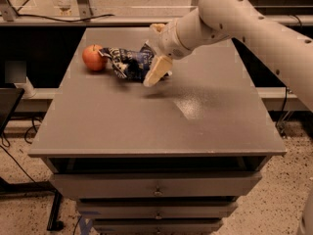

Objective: Move blue chip bag near apple

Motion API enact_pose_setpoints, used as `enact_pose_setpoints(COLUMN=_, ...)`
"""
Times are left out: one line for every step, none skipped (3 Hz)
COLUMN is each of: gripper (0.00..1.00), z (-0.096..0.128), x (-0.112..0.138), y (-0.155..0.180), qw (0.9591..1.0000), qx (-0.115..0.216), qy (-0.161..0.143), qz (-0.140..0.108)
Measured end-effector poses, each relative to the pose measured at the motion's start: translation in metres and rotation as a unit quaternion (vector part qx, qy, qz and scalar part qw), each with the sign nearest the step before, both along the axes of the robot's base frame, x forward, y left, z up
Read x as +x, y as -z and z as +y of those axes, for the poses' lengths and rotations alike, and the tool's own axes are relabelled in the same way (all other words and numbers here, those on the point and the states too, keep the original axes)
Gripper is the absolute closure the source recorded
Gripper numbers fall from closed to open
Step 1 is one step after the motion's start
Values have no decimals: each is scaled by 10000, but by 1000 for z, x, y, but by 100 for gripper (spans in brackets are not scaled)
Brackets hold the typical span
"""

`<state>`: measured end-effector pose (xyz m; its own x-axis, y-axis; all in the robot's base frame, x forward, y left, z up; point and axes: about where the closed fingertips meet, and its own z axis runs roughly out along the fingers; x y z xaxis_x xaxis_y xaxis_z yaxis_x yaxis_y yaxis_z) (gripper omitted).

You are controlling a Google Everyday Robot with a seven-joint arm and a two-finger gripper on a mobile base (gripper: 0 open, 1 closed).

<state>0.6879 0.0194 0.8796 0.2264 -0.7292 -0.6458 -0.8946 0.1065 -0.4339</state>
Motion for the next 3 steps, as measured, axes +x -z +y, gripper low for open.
enact_pose_setpoints(gripper=0, z=-43, x=-21, y=-20, qw=9995, qx=142, qy=270, qz=-1)
enact_pose_setpoints(gripper=0, z=-98, x=-49, y=-41, qw=9981, qx=162, qy=592, qz=-74)
enact_pose_setpoints(gripper=0, z=-112, x=-53, y=-43, qw=9975, qx=167, qy=688, qz=-84)
